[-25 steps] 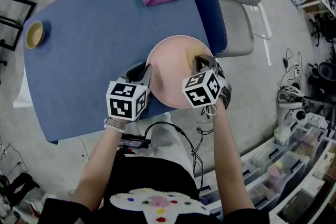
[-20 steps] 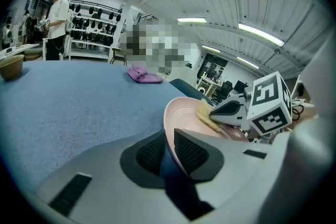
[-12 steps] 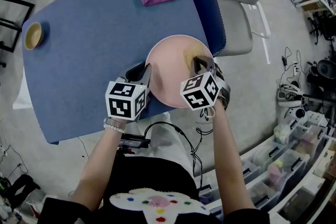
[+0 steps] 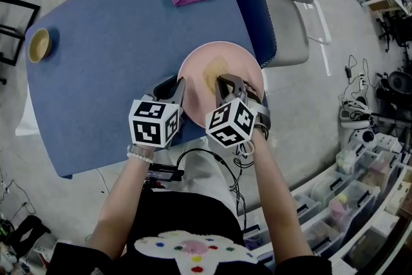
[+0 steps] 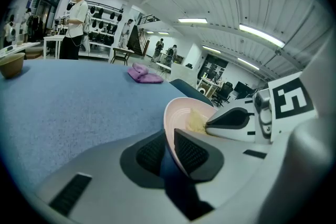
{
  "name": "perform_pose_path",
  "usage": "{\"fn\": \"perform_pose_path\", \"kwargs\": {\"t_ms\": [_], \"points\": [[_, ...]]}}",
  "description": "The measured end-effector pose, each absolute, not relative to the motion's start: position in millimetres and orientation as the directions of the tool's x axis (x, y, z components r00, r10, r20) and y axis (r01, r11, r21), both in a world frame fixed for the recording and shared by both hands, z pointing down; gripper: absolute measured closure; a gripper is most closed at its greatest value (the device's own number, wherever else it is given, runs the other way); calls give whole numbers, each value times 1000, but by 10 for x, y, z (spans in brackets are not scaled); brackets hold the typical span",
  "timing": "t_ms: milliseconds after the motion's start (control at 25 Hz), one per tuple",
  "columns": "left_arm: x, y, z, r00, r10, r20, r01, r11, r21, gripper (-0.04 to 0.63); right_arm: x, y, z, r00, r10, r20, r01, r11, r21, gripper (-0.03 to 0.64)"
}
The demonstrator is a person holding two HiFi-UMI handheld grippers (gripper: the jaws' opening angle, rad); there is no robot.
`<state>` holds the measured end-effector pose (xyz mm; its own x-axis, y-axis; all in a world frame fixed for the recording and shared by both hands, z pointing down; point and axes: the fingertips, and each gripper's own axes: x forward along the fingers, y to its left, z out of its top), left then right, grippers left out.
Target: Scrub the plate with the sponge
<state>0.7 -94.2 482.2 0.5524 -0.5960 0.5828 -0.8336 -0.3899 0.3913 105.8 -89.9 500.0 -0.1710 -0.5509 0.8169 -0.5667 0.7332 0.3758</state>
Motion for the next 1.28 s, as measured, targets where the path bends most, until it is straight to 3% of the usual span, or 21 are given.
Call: {"fn": "perform_pose_path", "kwargs": {"t_ms": [360,720,1280], "points": [[-3,-936,4831,553,-594,585,-833,-391,390,532,663,-479,5013,-298,-459,837,-436,845,309,607],[0,-950,4862,551,-593,587,-834,-393,386,532,678,-143,5061,-326,-310,893,-361,914,185,606],[2,-947,4840,539,-598,593,-842,-389,373,532,1027,-515,5031,-233,-466,854,-481,818,315,604]]}}
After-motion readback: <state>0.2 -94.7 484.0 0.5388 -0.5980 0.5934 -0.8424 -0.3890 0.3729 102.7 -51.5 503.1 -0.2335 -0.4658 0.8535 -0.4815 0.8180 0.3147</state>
